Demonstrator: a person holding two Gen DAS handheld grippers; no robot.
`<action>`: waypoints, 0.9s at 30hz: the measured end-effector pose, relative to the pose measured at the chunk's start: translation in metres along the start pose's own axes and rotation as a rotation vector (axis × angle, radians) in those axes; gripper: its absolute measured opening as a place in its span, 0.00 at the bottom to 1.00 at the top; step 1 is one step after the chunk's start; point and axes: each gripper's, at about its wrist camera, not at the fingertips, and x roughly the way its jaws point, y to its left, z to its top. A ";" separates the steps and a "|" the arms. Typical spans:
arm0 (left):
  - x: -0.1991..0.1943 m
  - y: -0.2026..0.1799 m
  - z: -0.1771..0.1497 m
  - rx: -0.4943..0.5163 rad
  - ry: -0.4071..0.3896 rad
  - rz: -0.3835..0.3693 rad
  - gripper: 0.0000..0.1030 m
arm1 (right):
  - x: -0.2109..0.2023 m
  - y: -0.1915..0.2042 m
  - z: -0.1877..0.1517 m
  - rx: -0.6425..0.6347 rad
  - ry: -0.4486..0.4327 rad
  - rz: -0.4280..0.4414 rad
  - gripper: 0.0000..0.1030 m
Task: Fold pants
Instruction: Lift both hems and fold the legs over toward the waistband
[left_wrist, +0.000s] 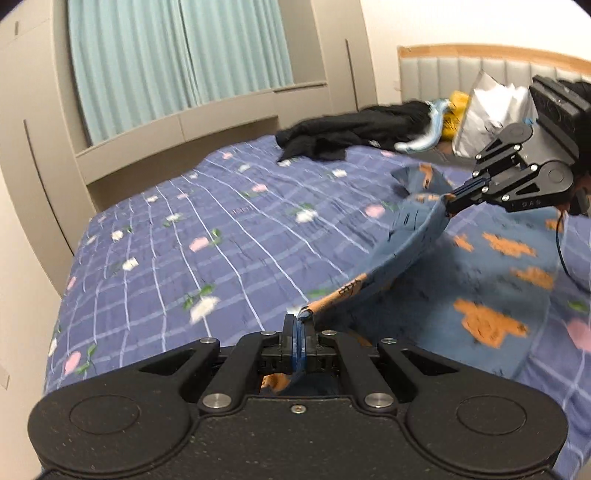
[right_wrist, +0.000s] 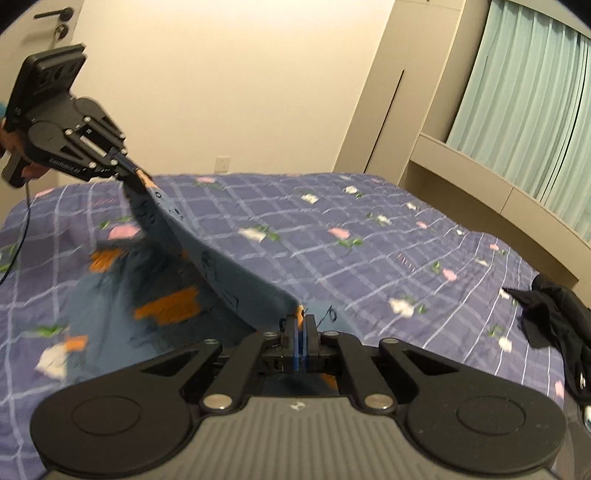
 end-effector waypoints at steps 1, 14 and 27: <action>0.001 -0.003 -0.004 0.008 0.011 -0.003 0.01 | -0.002 0.004 -0.005 0.000 0.005 0.002 0.02; -0.002 -0.023 -0.026 0.058 0.078 -0.025 0.01 | -0.019 0.049 -0.046 0.013 0.033 -0.009 0.02; 0.000 -0.032 -0.065 0.081 0.169 -0.084 0.01 | -0.038 0.115 -0.065 -0.117 0.114 -0.046 0.02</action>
